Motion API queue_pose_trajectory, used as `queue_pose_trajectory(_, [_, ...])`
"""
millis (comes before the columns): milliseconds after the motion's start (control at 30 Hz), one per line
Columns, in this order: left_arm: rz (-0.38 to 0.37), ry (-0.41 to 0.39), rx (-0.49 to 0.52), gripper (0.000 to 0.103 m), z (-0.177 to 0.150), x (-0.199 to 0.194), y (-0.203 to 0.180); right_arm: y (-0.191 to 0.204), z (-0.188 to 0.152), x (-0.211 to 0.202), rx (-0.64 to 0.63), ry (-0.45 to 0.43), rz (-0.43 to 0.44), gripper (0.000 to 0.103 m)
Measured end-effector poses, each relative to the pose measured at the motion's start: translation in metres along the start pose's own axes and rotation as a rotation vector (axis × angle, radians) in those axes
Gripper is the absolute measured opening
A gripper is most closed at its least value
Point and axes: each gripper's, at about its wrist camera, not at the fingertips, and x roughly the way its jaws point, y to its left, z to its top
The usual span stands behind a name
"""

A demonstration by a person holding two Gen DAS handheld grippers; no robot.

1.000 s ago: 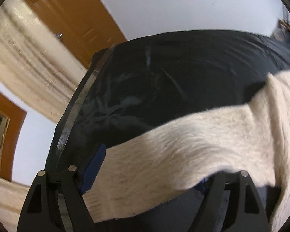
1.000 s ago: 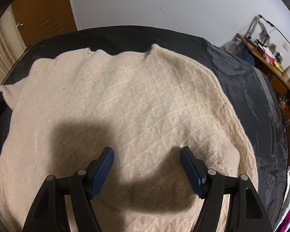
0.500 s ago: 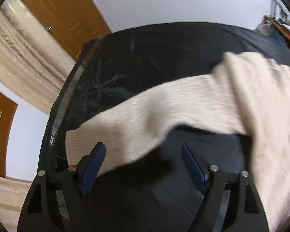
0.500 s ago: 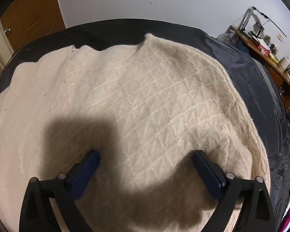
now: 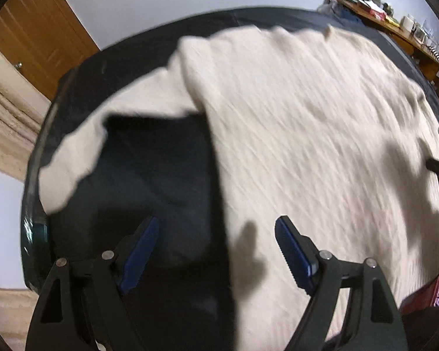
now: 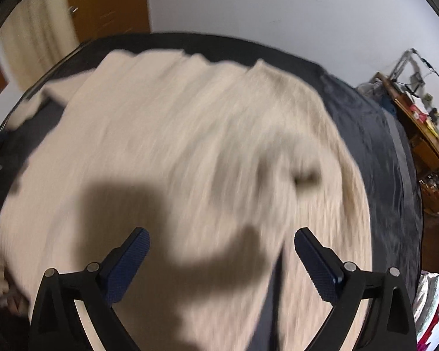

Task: Fold clothes

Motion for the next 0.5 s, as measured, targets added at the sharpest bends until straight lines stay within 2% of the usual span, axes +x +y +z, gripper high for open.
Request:
queue_pose_trajectory(100, [-0.011,0.017,0.032,0.085,-0.018,-0.002,-0.025,0.003,-0.036,-0.011,-0.024,0.024,0.008,0.1])
queue_pose_trajectory(167, [0.031,0.021,0.07,0.085,-0.029,0.002,-0.038,0.005,-0.057,-0.014,-0.042,0.037,-0.006,0.1])
queue_pose_trajectory(300, [0.126,0.001,0.116,0.087,-0.041,0.005,-0.048,0.006,-0.085,-0.011,-0.101,0.055,-0.11,0.1])
queue_pose_trajectory(367, [0.164,-0.007,0.135,0.088,-0.042,0.006,-0.048,0.002,-0.096,-0.013,-0.115,0.037,-0.137,0.1])
queue_pose_trajectory(500, [0.21,-0.03,0.15,0.098,-0.042,0.009,-0.04,-0.006,-0.104,-0.018,-0.14,-0.002,-0.26,0.101])
